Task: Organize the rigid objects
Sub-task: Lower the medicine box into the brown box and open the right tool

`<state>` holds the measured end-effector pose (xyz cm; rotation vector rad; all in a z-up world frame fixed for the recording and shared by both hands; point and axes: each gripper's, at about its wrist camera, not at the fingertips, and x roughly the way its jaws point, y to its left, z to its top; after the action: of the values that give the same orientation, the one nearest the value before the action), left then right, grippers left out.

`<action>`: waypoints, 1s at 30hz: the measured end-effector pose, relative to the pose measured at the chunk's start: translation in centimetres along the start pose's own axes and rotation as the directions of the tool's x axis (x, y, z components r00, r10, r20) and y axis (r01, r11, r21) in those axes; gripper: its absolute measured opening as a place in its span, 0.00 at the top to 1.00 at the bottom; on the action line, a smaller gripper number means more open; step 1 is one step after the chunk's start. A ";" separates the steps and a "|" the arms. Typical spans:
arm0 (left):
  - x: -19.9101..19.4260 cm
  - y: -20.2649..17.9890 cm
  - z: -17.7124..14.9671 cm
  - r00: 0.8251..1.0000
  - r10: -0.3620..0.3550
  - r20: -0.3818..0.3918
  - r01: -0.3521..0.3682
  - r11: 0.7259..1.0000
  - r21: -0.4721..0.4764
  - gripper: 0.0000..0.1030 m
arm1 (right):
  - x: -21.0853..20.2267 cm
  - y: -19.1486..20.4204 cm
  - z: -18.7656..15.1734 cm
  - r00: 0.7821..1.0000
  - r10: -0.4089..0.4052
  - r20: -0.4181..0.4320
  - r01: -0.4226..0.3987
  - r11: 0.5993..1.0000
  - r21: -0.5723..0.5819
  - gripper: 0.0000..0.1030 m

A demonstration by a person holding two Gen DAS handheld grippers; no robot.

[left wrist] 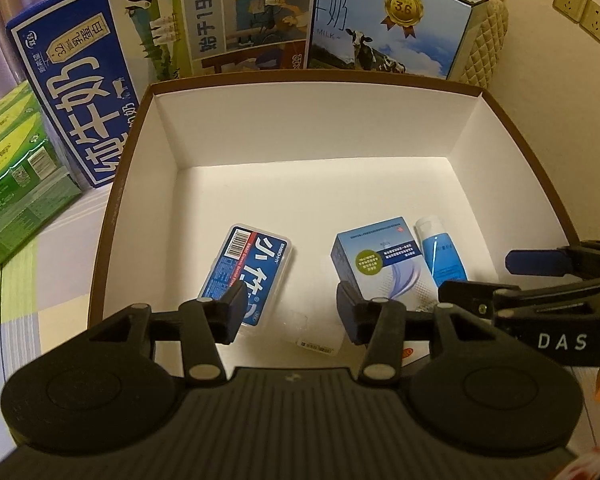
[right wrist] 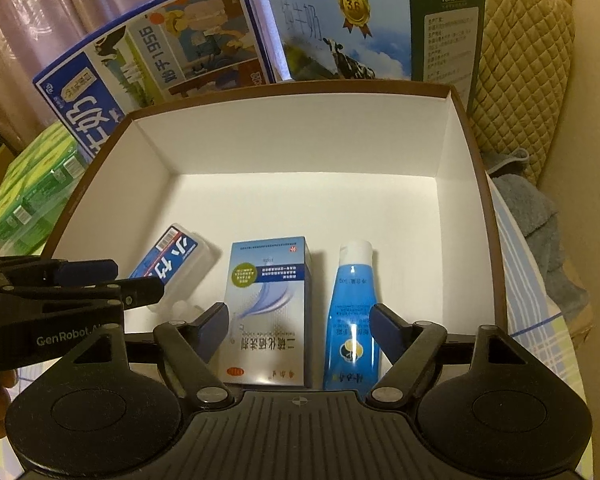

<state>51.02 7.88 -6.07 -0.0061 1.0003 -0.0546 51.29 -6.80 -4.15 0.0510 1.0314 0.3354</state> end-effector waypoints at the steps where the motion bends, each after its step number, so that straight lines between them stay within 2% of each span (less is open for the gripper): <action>1: -0.2 0.0 0.0 1.000 0.001 0.002 -0.001 1.000 0.000 0.57 | -0.1 0.0 0.0 1.000 0.000 0.000 0.000 1.000 -0.002 0.28; 8: -1.6 -0.5 -0.4 1.000 0.012 0.016 -0.012 1.000 -0.005 0.56 | -1.7 -0.1 -0.3 1.000 0.010 0.023 -0.010 1.000 -0.011 0.28; 16: -4.8 -0.4 -1.9 0.999 0.016 0.051 -0.014 0.999 -0.048 0.56 | -4.9 -0.6 -1.7 0.995 0.060 0.078 -0.058 0.998 -0.031 0.28; 23: -9.4 -0.4 -4.7 0.992 0.057 0.114 -0.047 0.995 -0.089 0.56 | -8.8 -1.3 -4.1 0.975 0.139 0.172 -0.133 0.990 -0.043 0.28; 27: -12.0 -0.8 -6.7 0.983 0.105 0.152 -0.085 0.987 -0.135 0.56 | -10.3 -1.4 -5.5 0.970 0.160 0.183 -0.150 0.986 -0.070 0.28; 30: -13.5 -1.0 -8.1 0.982 0.108 0.155 -0.081 0.982 -0.170 0.56 | -11.0 -1.3 -6.7 0.968 0.177 0.179 -0.162 0.982 -0.095 0.28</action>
<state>36.88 7.72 0.88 -0.1118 0.8371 0.1137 40.81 -12.08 1.35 0.0977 0.8282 0.5177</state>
